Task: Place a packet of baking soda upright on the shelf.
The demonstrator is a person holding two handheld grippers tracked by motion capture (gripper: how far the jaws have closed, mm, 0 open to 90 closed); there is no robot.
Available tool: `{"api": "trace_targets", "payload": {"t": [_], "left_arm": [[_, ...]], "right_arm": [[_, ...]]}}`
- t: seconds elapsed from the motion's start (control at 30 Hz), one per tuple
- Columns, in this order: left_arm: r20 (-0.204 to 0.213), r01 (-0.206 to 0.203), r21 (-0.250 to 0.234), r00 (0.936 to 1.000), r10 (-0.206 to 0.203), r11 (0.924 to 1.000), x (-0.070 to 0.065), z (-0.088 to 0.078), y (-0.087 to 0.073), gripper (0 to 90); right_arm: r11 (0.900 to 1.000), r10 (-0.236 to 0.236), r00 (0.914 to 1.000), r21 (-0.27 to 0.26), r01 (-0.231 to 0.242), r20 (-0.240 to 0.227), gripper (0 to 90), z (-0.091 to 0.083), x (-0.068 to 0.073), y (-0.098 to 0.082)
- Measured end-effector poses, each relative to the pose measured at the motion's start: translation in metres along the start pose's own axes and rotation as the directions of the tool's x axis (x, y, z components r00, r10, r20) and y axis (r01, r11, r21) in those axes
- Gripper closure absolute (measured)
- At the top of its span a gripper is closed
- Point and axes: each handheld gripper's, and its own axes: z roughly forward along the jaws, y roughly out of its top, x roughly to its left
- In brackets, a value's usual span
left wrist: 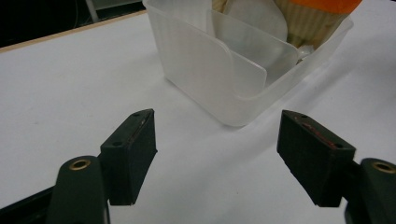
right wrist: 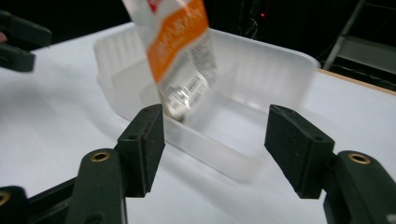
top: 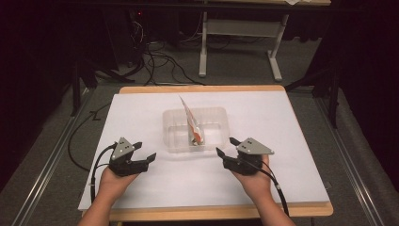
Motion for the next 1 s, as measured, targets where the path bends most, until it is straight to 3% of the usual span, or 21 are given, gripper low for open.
{"api": "trace_targets", "payload": {"t": [0.27,0.37,0.47,0.57,0.67,0.87,1.0], "left_arm": [[-0.004,0.003,0.001,1.0000,-0.003,1.0000,0.000,0.000,-0.001,28.7],[0.000,0.004,0.005,1.0000,-0.004,1.0000,0.000,0.001,-0.001,28.7],[0.000,-0.001,0.020,1.0000,0.001,0.9998,-0.001,0.004,-0.002,28.5],[0.001,-0.002,0.022,1.0000,0.002,0.9998,-0.003,0.004,-0.002,28.5],[-0.006,-0.013,0.026,0.9999,0.014,0.9996,-0.004,0.004,-0.002,28.4],[-0.008,-0.008,0.023,0.9999,0.008,0.9997,-0.002,0.003,-0.002,28.3],[-0.002,-0.010,0.015,0.9999,0.010,0.9998,-0.002,0.002,-0.002,28.3]], "right_arm": [[0.999,0.032,0.9924,0.013,-0.034,0.119,36.8,-0.057,-0.048,-0.022],[0.996,0.084,0.9820,0.003,-0.086,0.169,37.2,-0.081,-0.067,-0.035],[0.995,0.095,0.9734,0.007,-0.099,0.208,37.7,-0.097,-0.081,-0.054],[0.988,0.124,0.9696,0.062,-0.140,0.211,38.0,-0.094,-0.089,-0.070],[0.982,0.158,0.9646,0.068,-0.175,0.212,37.8,-0.087,-0.095,-0.074],[0.988,0.120,0.9737,0.070,-0.135,0.194,37.6,-0.082,-0.089,-0.071],[0.988,0.120,0.9719,0.070,-0.136,0.203,37.2,-0.083,-0.088,-0.071]]}}
